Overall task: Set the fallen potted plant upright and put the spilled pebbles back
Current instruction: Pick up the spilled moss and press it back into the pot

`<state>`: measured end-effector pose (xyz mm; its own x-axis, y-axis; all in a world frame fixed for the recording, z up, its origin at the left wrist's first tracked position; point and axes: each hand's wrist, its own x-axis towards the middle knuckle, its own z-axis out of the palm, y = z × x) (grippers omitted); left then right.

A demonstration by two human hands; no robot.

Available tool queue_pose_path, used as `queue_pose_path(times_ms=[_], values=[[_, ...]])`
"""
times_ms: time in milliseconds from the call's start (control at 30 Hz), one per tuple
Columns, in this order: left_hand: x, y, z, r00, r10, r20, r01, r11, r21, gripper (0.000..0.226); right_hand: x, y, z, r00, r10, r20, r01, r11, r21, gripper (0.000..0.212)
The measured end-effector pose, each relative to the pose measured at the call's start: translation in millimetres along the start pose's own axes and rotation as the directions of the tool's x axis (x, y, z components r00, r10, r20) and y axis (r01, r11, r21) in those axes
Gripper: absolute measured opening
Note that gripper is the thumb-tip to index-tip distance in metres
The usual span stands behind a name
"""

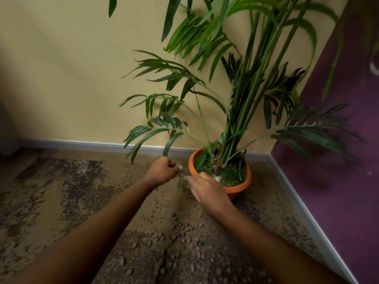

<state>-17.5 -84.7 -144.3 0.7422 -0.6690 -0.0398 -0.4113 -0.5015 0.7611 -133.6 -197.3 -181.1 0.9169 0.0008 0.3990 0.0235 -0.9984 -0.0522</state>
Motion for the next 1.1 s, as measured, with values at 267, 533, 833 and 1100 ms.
queue_pose_path(times_ms=[267, 533, 833, 1100], values=[[17, 36, 23, 0.969, 0.155, -0.194, -0.18, 0.976, -0.119, 0.036, 3, 38, -30, 0.943, 0.274, -0.188, -0.26, 0.961, 0.096, 0.024], [32, 17, 77, 0.98, 0.12, 0.161, -0.186, 0.842, 0.506, 0.07, 19, 63, -32, 0.859, 0.507, -0.07, -0.507, 0.862, 0.024, 0.031], [27, -11, 99, 0.989, 0.127, 0.071, -0.144, 0.899, 0.413, 0.085, 32, 64, -14, 0.824, 0.554, 0.123, -0.556, 0.831, -0.013, 0.036], [24, -12, 100, 0.984, 0.17, 0.059, -0.179, 0.896, 0.406, 0.081, 22, 68, -13, 0.837, 0.506, 0.206, -0.495, 0.862, -0.108, 0.052]])
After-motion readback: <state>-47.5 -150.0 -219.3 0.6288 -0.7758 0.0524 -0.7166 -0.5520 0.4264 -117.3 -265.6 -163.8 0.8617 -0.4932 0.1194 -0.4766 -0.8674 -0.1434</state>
